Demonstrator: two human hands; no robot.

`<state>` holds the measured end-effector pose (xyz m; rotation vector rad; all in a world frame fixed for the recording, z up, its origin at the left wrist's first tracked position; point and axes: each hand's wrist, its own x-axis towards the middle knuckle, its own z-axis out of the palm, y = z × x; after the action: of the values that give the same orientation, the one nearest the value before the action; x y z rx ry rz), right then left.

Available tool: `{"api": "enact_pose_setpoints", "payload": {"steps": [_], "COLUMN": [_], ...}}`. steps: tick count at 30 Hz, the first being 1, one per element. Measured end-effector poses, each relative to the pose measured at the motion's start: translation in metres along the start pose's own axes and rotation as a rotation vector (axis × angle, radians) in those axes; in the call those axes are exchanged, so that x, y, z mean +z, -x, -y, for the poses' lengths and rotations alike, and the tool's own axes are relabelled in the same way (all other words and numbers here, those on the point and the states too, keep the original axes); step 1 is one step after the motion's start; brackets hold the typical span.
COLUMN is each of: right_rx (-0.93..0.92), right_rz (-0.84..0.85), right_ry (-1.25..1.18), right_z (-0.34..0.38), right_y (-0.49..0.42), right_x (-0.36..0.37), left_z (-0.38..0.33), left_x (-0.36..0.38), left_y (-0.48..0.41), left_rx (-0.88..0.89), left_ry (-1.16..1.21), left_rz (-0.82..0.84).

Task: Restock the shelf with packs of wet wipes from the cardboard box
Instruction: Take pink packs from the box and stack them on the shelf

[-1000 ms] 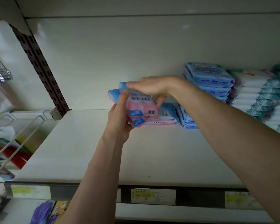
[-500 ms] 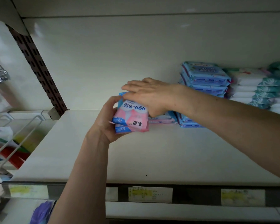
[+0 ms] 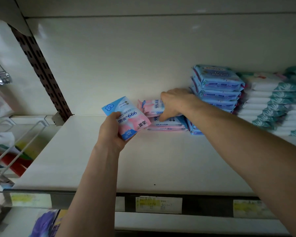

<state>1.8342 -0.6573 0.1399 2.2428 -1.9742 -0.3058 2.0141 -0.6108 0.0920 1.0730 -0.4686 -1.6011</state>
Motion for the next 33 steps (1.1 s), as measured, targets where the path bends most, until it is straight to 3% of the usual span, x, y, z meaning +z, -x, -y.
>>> {"api": "enact_pose_setpoints", "payload": {"steps": [6, 10, 13, 17, 19, 24, 26, 30, 33], "right_rx": [0.002, -0.017, -0.025, -0.111, -0.254, -0.465, -0.456, -0.403, -0.402], "right_rz": [0.13, 0.063, 0.145, -0.101, -0.16, -0.253, -0.238, -0.109, -0.21], "right_ry": [-0.126, -0.145, -0.221, -0.568, -0.481, 0.173, 0.201, 0.03, 0.06], "right_z": [-0.005, -0.002, -0.008, -0.015, -0.008, 0.017, 0.011, -0.004, -0.007], "right_y": [-0.002, 0.002, 0.002, 0.003, 0.01, 0.029, 0.024, 0.019, 0.014], "right_x": [0.002, 0.009, 0.001, -0.034, -0.048, -0.052, -0.051, -0.042, -0.032], "left_z": [-0.003, -0.003, -0.003, -0.004, -0.006, -0.032, -0.042, -0.053, -0.056], "left_x": [-0.002, 0.003, 0.007, 0.016, 0.023, 0.05, 0.059, 0.068, 0.074], "left_y": [0.002, 0.002, 0.002, 0.0, -0.003, -0.018, -0.027, -0.04, -0.047], "left_rx": [0.029, 0.031, 0.023, -0.028, -0.066, -0.061, -0.009, -0.043, -0.06], "left_ry": [-0.018, -0.021, -0.058, -0.195, -0.314, -0.642, -0.805, -0.931, -0.994], "left_rz": [-0.03, 0.029, 0.089, 0.151, 0.181, 0.306, 0.321, 0.391, 0.39]}}
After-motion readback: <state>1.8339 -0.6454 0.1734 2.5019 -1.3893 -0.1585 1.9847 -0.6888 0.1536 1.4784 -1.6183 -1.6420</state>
